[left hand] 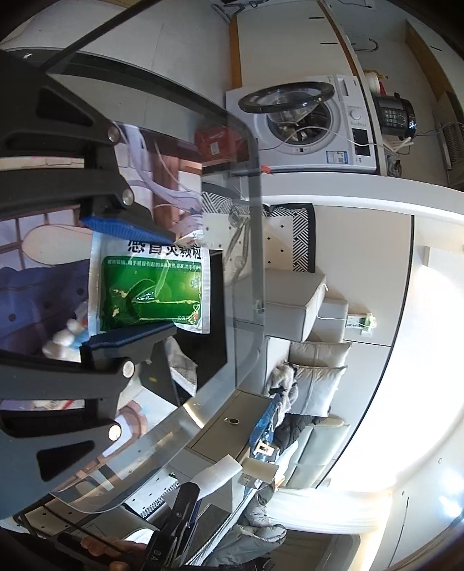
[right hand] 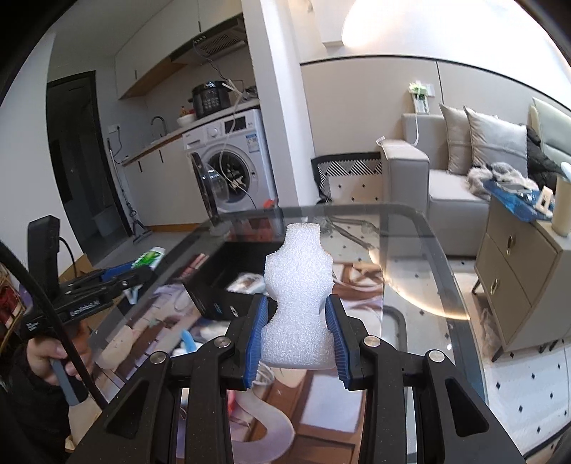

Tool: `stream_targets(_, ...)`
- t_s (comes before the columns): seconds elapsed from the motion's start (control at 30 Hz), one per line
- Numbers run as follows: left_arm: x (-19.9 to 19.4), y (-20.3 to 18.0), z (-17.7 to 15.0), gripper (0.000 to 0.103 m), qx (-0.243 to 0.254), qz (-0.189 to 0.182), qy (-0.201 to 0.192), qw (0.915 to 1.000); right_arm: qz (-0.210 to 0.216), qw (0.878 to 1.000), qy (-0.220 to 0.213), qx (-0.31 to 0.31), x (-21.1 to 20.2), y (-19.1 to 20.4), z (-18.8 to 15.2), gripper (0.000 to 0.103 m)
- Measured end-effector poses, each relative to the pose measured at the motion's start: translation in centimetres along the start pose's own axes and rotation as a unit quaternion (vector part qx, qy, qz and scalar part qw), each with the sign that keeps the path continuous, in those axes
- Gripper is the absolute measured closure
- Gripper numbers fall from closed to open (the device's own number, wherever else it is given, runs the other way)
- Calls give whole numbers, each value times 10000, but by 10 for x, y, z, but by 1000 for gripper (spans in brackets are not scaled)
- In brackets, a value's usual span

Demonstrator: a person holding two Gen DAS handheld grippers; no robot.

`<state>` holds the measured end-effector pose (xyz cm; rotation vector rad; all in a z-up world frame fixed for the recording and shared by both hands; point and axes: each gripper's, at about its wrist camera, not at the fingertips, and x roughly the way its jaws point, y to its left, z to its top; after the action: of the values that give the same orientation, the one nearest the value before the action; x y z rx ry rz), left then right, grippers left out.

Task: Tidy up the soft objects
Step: 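Carry the green packet with the left tool while the right tool carries the foam to the box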

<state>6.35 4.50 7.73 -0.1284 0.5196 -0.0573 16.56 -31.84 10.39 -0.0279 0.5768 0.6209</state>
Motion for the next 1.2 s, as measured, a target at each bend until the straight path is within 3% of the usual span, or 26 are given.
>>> stream_targets(0.47, 8, -8, 29, 61, 115, -119, -228, 9996, 253, 9989, -39, -389, 18, 31, 34, 69)
stream_targets(1.2, 36, -14, 62, 61, 330, -201, -341, 9987, 275, 9989, -51, -364, 52, 21, 66, 69)
